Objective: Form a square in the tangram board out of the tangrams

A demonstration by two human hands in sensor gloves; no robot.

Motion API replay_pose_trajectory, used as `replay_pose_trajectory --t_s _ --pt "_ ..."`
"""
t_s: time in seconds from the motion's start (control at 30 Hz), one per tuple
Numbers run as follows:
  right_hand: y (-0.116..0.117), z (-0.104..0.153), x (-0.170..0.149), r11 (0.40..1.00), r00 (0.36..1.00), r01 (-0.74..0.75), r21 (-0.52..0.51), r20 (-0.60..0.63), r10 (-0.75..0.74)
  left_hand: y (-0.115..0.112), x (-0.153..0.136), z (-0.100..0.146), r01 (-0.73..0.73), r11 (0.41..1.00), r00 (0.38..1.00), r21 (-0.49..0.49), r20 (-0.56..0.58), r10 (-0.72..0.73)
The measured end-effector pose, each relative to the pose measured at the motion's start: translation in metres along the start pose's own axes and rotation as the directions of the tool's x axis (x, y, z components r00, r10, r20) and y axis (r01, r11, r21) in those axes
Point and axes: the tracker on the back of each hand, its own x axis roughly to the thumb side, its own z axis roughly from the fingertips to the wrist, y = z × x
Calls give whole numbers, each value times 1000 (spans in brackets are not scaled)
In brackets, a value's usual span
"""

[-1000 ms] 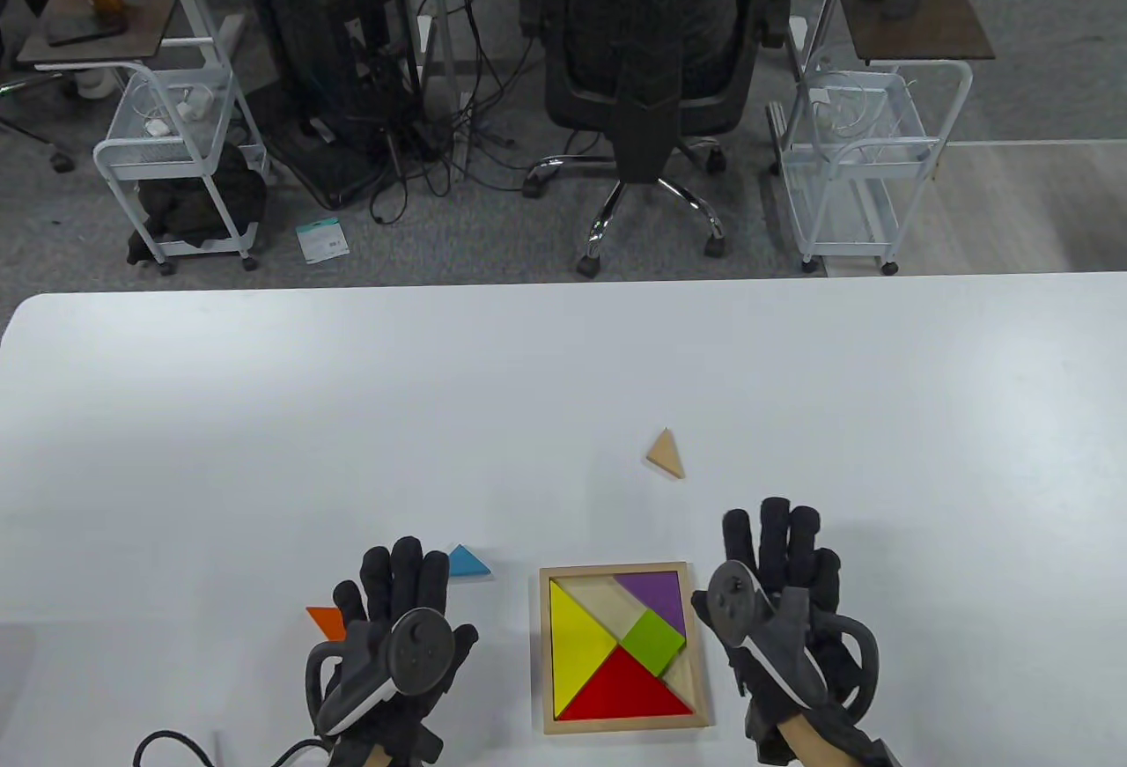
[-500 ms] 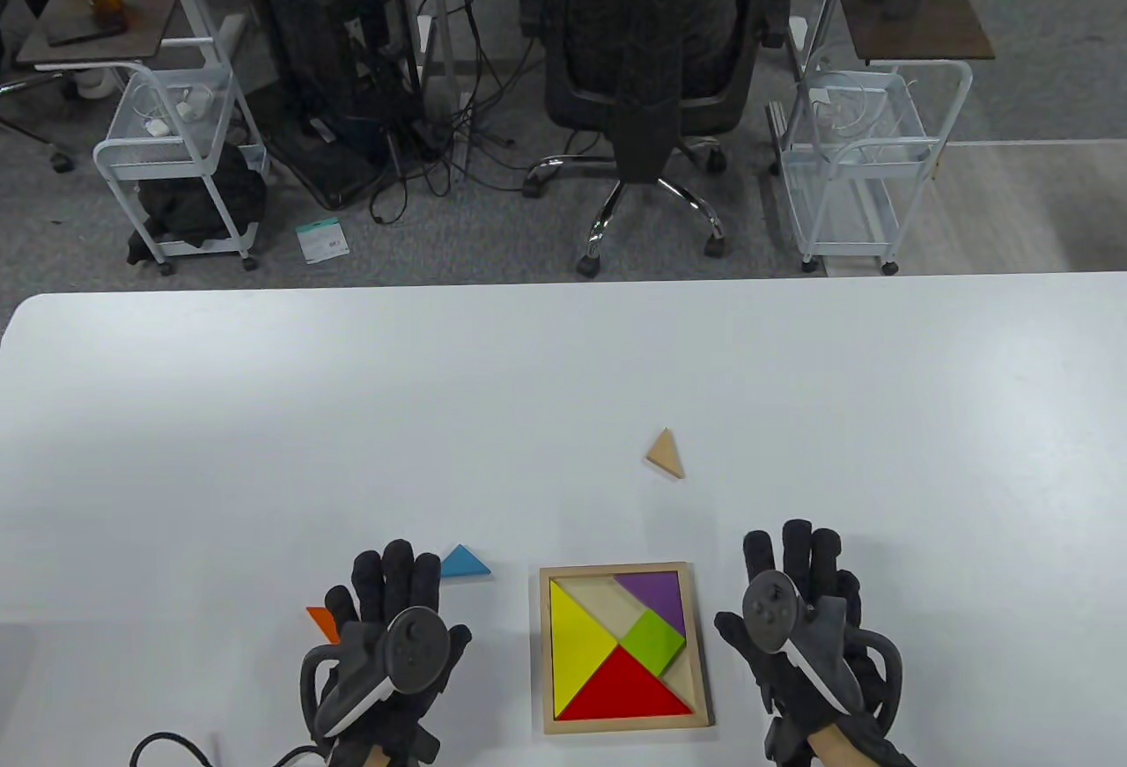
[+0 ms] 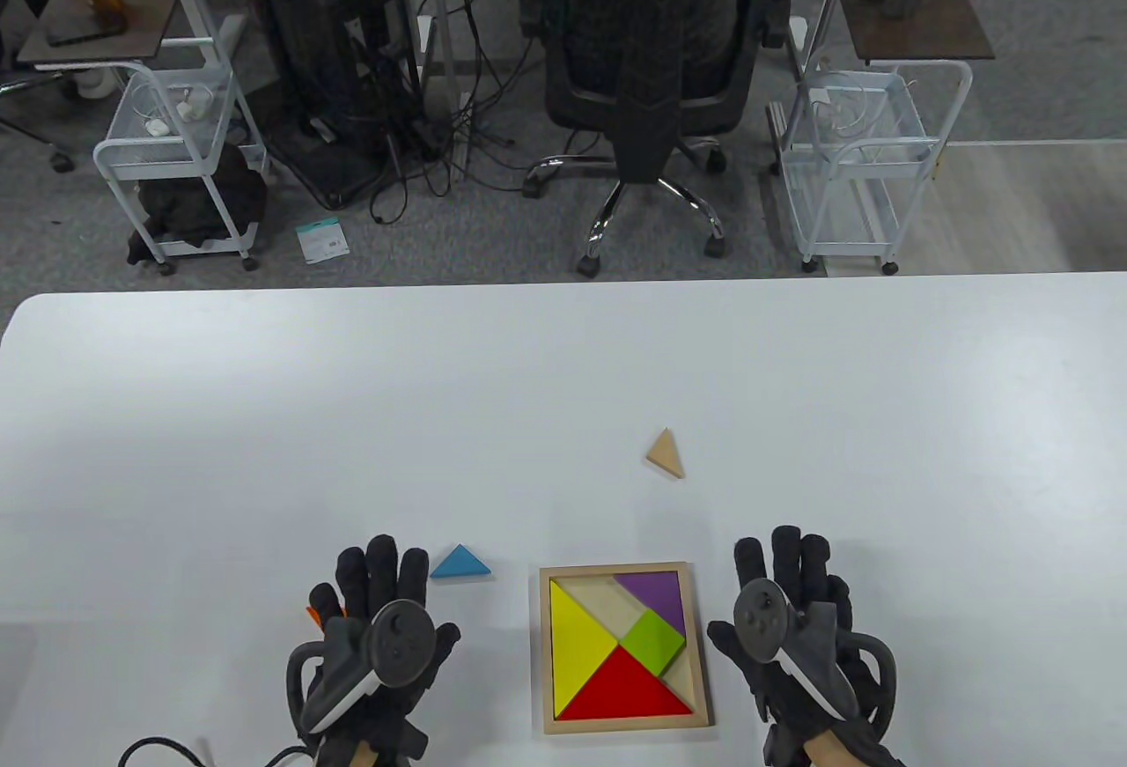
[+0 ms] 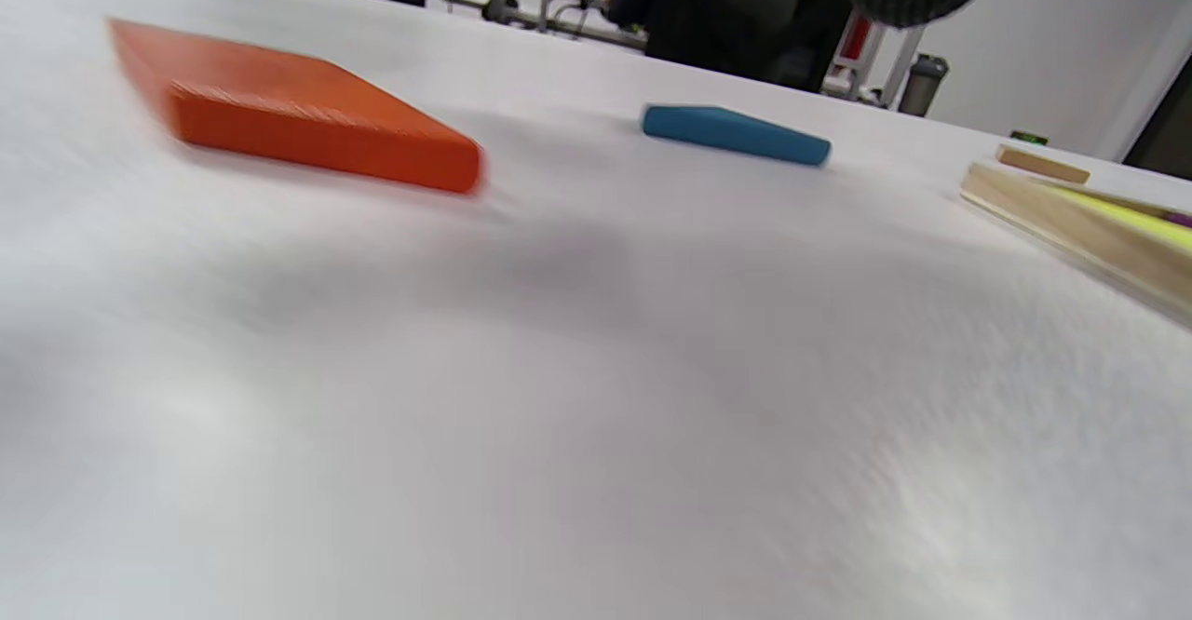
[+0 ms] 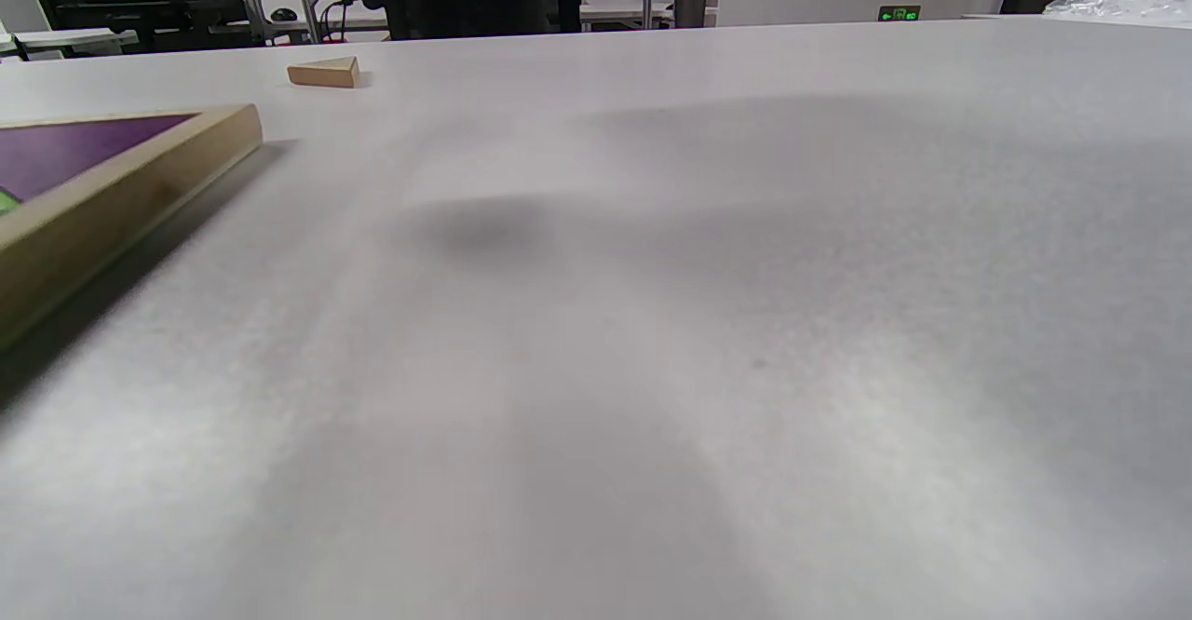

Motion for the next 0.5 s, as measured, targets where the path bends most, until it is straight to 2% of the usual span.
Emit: replay_pose_trajectory --t_s 0.1,0.2,0.33,0.4,0.5 --pt "-4 2 -1 1000 1000 27 -13 11 -27 18 -23 10 -68 996 997 64 -21 70" --pt "-8 3 -3 998 999 51 -23 15 -50 23 -29 11 -136 989 990 65 54 133" --pt "-9 3 -5 997 997 74 -14 27 -73 25 0 -13 71 997 991 6 112 -72" --pt "-9 2 -7 997 996 83 -3 23 -83 24 26 -34 196 980 972 -40 138 -189" --pt "-7 1 -9 996 996 85 6 11 -85 20 49 -63 283 953 953 -109 145 -266"
